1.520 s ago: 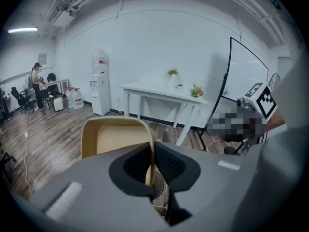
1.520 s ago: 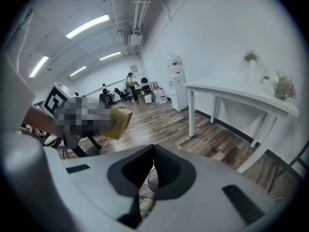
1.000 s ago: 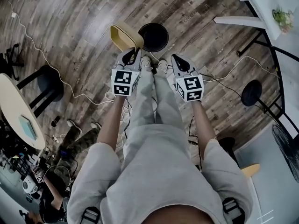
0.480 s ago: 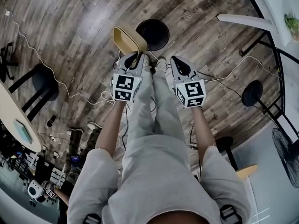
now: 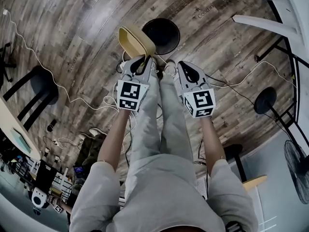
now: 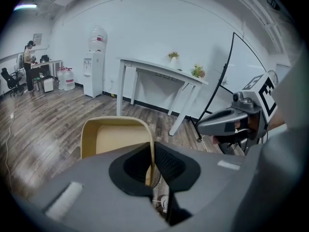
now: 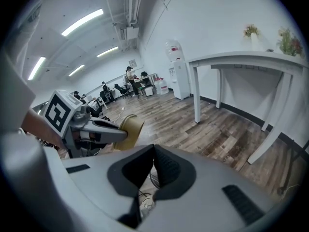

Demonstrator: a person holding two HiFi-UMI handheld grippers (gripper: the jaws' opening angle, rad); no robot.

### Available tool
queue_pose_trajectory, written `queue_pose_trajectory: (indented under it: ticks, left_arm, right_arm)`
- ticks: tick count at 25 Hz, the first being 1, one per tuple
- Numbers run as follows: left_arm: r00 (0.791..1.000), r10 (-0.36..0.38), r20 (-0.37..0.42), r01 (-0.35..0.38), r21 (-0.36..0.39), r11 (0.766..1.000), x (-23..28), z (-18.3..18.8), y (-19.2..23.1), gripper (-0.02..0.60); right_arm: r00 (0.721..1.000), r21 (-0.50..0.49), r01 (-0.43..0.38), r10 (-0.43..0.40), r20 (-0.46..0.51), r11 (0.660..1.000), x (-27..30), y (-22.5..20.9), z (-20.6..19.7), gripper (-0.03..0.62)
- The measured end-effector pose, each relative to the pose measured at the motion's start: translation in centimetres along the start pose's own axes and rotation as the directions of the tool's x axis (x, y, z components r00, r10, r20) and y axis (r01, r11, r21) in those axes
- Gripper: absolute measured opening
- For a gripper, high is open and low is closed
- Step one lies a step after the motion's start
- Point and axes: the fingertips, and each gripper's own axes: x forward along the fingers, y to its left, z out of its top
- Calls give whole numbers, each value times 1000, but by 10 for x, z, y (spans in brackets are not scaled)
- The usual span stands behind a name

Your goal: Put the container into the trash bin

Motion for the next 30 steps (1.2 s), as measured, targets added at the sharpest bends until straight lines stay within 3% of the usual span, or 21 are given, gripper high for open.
queue_pose_trajectory:
  ticks: [8, 15, 30]
  left_arm:
    - [1000, -12, -5, 12, -15, 1000, 27, -26, 5, 32]
    - [998, -56, -24, 56, 16, 998, 52, -46, -7, 32]
    - [990, -116, -76, 116, -7, 993, 106, -80, -18, 32]
  right_arm:
    - [1000, 19, 11, -11, -12, 1000, 22, -14, -31, 14]
    - [999, 23, 19, -18, -32, 1000, 31, -30, -59, 14]
    - [998, 49, 32, -28, -64, 998, 44, -48, -88, 14]
